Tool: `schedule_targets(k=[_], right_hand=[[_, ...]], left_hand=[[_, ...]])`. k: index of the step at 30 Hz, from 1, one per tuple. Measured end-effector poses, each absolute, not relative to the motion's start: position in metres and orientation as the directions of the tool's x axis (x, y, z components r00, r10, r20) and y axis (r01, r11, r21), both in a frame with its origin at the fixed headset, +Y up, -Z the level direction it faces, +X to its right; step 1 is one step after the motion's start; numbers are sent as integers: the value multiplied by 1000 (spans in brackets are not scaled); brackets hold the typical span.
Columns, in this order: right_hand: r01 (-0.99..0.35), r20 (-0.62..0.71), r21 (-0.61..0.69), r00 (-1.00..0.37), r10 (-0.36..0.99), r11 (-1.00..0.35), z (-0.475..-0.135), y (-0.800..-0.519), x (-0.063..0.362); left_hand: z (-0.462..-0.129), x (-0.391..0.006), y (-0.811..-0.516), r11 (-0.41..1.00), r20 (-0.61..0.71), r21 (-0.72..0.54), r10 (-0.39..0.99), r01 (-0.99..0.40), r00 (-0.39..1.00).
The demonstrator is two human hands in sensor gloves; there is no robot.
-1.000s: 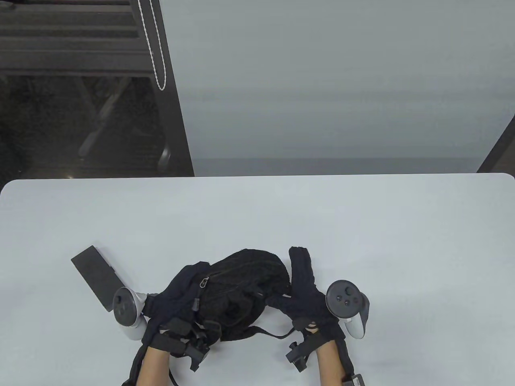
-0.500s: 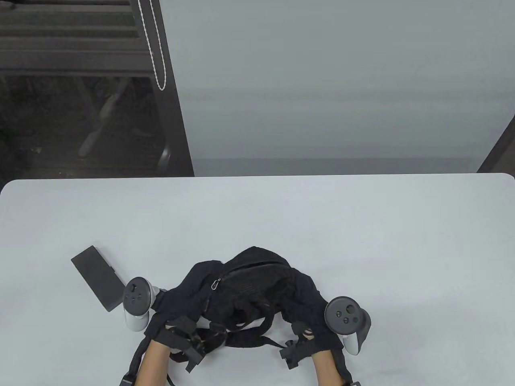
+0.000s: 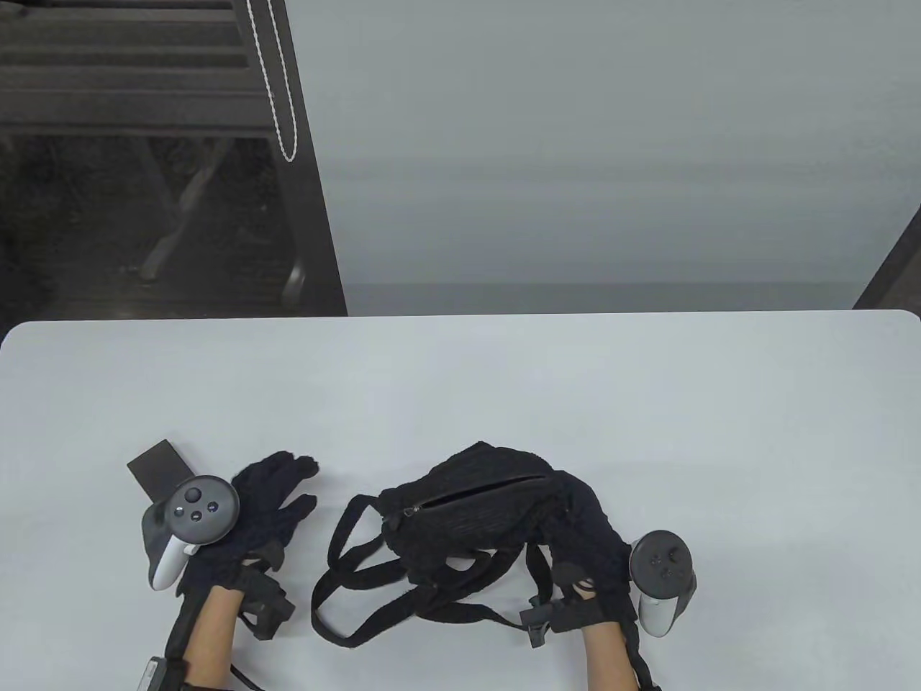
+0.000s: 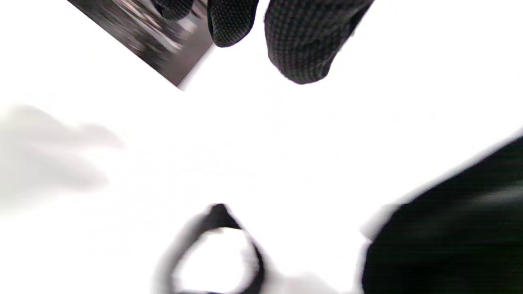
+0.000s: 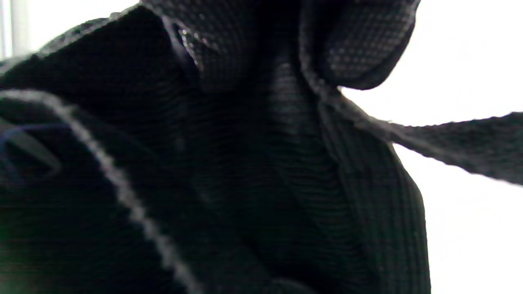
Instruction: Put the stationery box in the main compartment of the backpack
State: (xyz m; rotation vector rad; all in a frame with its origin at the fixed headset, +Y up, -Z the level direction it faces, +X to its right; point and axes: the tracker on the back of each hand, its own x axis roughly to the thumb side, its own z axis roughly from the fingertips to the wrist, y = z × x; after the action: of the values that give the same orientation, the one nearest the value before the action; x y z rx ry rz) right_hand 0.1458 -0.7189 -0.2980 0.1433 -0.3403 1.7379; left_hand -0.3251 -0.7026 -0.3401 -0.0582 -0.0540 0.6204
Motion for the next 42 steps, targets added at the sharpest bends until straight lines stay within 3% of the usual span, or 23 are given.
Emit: schedule_targets(k=[4,7,14,20,35,42], right_hand=[[-979,295,-144,-184,938,-147,-296,-717,146],[-980,299,-142,-177,938,-139,-297,-719,146],[-983,294,-134,-157,943,-122,-296,-718,146],[-985,295,-126,-151,944,-119,-297,-717,145],[-984,280,-119,-161,946,-132,-299,-722,145],[-987,279,-113,-141,950,-113,-299,-723,146]], left_hand=[[-348,-363,-726,875,-224,-113,439,-470,870],[-351,-381,-740,899,-327,-150,348,-412,878],[-359,-388,-762,869,-389,-191,360,-456,848],[-364,-393,-769,854,-437,-91,427,-512,791],[-359,-381,-766,895,-272,-9,427,-446,862],[-349,-374,-743,844,-83,296,490,-448,868]])
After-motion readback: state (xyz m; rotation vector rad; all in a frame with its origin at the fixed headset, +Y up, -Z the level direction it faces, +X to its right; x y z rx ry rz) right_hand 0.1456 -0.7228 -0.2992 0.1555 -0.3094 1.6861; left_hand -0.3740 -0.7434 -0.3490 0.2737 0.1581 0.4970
